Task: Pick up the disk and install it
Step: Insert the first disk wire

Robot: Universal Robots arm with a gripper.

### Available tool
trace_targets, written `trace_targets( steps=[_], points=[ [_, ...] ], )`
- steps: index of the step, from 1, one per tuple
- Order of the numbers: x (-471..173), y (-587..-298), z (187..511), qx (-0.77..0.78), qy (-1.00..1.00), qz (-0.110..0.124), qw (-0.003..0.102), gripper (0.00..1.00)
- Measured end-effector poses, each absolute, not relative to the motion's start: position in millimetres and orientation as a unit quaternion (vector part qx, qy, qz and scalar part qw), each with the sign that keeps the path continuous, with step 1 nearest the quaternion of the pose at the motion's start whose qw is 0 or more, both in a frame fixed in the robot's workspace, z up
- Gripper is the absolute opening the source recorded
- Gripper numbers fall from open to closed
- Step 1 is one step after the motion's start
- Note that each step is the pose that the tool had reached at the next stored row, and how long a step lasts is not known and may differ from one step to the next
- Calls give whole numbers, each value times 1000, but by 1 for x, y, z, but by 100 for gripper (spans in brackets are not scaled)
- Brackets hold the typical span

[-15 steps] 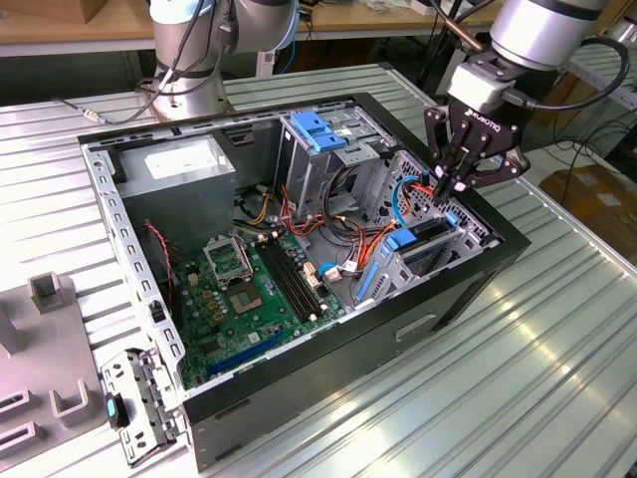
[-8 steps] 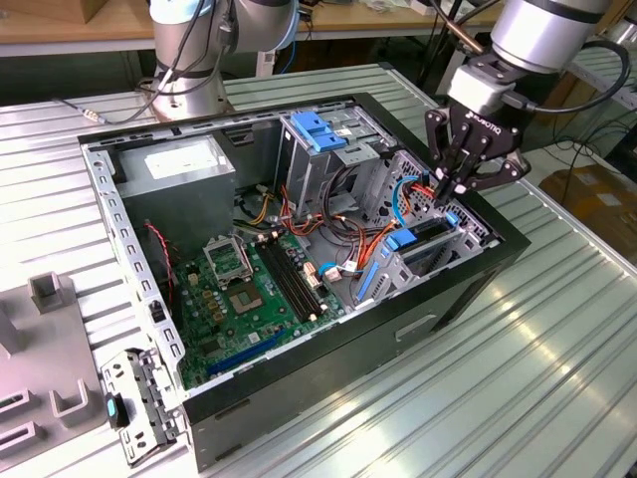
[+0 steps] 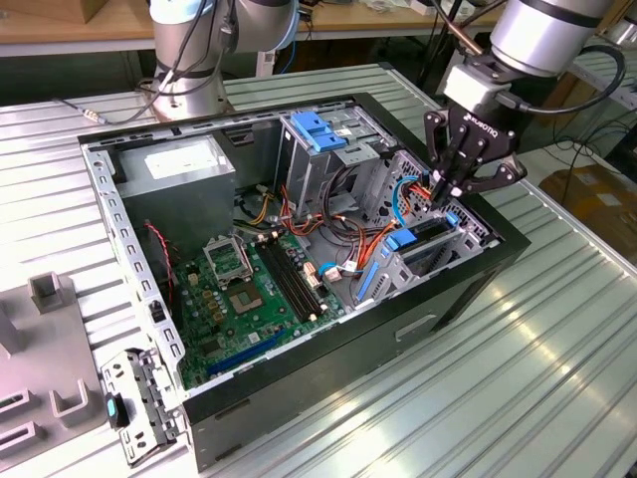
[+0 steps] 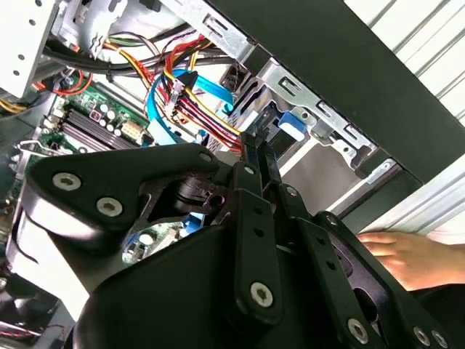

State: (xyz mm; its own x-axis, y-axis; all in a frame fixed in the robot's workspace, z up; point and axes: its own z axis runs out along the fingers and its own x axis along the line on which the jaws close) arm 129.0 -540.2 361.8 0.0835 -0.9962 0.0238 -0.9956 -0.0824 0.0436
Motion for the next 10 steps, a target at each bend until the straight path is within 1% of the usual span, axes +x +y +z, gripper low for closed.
trace_targets(
  steps=[4, 10],
  points=[
    [129, -548, 360, 728, -685, -7, 24, 16],
    [126, -548, 358, 723, -690, -7, 24, 16]
  ],
)
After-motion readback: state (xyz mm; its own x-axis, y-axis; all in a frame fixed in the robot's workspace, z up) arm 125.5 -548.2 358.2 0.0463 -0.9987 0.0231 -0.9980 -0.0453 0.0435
